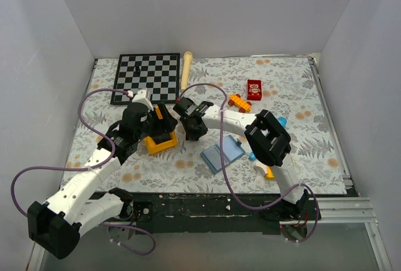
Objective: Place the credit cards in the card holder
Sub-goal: Move the credit card to the corner of the board.
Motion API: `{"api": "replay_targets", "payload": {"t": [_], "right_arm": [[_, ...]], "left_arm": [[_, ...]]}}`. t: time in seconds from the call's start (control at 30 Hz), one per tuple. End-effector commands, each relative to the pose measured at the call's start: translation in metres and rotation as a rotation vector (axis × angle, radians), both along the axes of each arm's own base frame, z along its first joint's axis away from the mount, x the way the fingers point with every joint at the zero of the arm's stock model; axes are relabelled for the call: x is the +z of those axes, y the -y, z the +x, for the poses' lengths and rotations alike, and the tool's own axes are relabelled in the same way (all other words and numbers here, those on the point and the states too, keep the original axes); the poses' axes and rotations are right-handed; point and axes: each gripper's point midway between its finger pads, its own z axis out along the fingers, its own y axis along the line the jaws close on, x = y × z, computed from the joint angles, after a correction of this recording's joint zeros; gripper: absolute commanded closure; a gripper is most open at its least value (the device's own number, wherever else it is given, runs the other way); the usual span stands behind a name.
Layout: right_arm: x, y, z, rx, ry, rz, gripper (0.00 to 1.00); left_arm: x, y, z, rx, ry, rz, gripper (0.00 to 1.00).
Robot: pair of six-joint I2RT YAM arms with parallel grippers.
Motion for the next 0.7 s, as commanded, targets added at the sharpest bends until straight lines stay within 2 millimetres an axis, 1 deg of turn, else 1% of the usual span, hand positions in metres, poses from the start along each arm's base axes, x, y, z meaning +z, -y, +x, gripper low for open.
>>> {"api": "replay_targets", "payload": {"t": [0.0,0.17,0.23,0.33,0.37,0.4,0.5,0.6,0.67], "right_arm": [[-0.043,0.019,-0.067,0.055,-0.131,-0.132,0.62],[-0.045,0.021,-0.094,0.057,-0.135,-0.119,0.63],[-0.043,0.022,-0.102,0.058,-0.148,-0.106,0.64],[-0.036,0.027,-0.107,0.059,-0.138,-0.097,0.64],[-0.03,0.026,-0.107,0.06,-0.129,-0.078,0.64],[-0.025,0.025,-0.105,0.058,-0.111,-0.063,0.64],[0.002,0.018,-0.091,0.042,-0.041,-0.006,0.62],[0.03,0.001,-0.071,0.022,0.008,0.084,0.55],[0.039,-0.007,-0.058,-0.005,0.027,0.124,0.53]], "left_arm": [[0.006,-0.01,-0.002,0.027,0.021,0.009,0.27],[0.01,-0.013,-0.005,0.033,0.031,0.005,0.27],[0.01,-0.013,-0.005,0.034,0.031,0.006,0.27],[0.013,-0.015,-0.007,0.041,0.036,0.004,0.27],[0.014,-0.016,-0.007,0.041,0.038,0.006,0.27],[0.014,-0.017,-0.007,0.044,0.04,0.006,0.27],[0.019,-0.019,-0.007,0.052,0.05,0.005,0.27],[0.028,-0.022,-0.006,0.067,0.07,0.002,0.27],[0.034,-0.027,-0.006,0.088,0.082,0.001,0.27]]}}
